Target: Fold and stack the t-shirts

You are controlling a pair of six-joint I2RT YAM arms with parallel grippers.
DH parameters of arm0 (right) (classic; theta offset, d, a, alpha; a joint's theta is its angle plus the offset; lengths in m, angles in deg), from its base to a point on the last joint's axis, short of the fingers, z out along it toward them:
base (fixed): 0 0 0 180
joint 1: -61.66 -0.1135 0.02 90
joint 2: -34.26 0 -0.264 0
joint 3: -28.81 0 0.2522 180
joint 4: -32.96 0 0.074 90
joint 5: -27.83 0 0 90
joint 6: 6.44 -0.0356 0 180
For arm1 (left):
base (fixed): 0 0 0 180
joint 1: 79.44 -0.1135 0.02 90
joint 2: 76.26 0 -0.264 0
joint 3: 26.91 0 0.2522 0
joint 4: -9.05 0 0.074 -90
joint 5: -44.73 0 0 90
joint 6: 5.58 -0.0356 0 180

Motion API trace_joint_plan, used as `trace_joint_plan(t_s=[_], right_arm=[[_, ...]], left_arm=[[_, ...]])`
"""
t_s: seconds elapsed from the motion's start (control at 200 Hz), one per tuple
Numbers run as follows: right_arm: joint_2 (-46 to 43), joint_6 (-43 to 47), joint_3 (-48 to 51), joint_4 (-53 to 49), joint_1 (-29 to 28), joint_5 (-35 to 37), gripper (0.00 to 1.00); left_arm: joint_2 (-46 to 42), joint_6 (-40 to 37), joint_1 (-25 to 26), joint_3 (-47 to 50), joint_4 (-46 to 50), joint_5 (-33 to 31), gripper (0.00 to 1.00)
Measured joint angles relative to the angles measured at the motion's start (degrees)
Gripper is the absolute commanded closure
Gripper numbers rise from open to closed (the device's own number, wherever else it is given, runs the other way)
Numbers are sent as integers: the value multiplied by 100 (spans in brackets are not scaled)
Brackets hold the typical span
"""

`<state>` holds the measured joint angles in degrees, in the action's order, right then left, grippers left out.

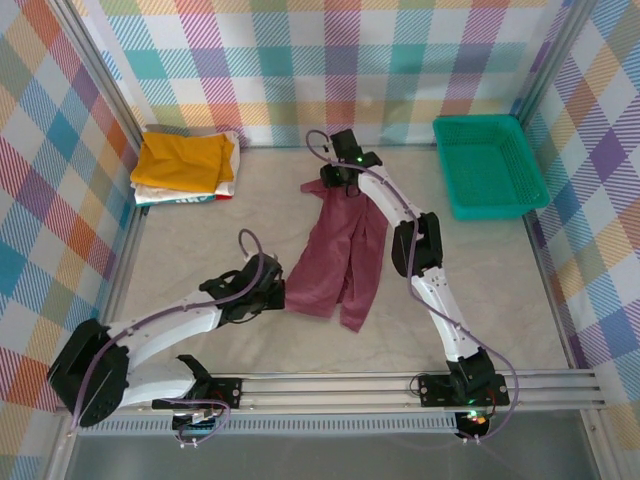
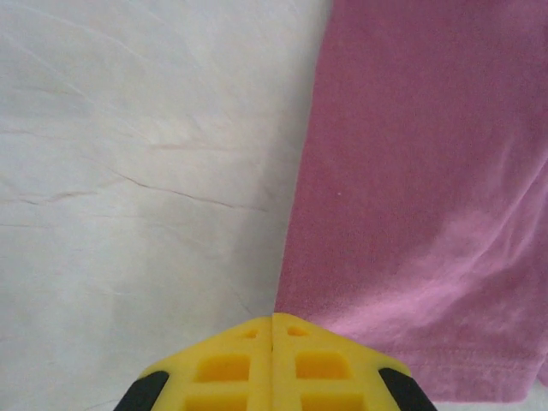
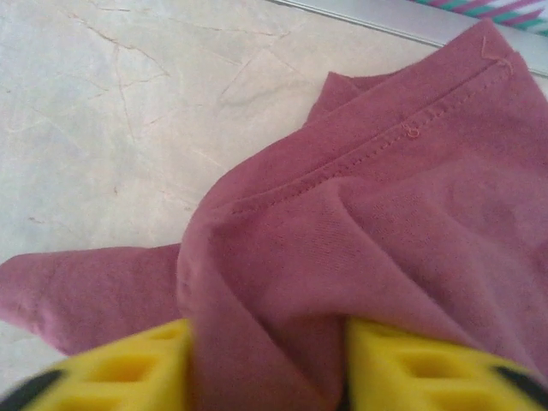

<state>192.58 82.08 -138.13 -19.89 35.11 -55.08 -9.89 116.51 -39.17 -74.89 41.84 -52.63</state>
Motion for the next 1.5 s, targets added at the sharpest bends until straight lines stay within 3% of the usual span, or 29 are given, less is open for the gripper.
trace_joint_plan(t_s=[0.045, 0.225, 0.36, 0.66, 0.985, 1.335, 1.505], right_arm=[[24, -28, -2, 0, 0, -2, 100], [-44, -243, 103, -90, 2, 46, 100], [-739, -584, 1054, -85, 70, -4, 100], [-3412, -1274, 3204, 450, 313, -428, 100], [-6006, -1572, 5864, 1005, 522, -363, 100], [-9499, -1410, 7812, 1530, 511, -70, 100], [-11009, -1209, 8135, 1604, 511, -437, 100]], left_arm=[[-83, -31, -55, 2, 70, -11, 100], [186, -284, -92, -442, 813, -422, 100], [37, -387, -389, -614, 1093, -748, 100], [-385, -507, -1572, -723, 1366, -1182, 100], [-592, -1523, -2347, -1609, 1390, -1687, 100], [-1268, -2218, -2520, -2570, 1366, -1899, 100], [-2079, -2621, -2542, -3145, 1357, -1045, 100]])
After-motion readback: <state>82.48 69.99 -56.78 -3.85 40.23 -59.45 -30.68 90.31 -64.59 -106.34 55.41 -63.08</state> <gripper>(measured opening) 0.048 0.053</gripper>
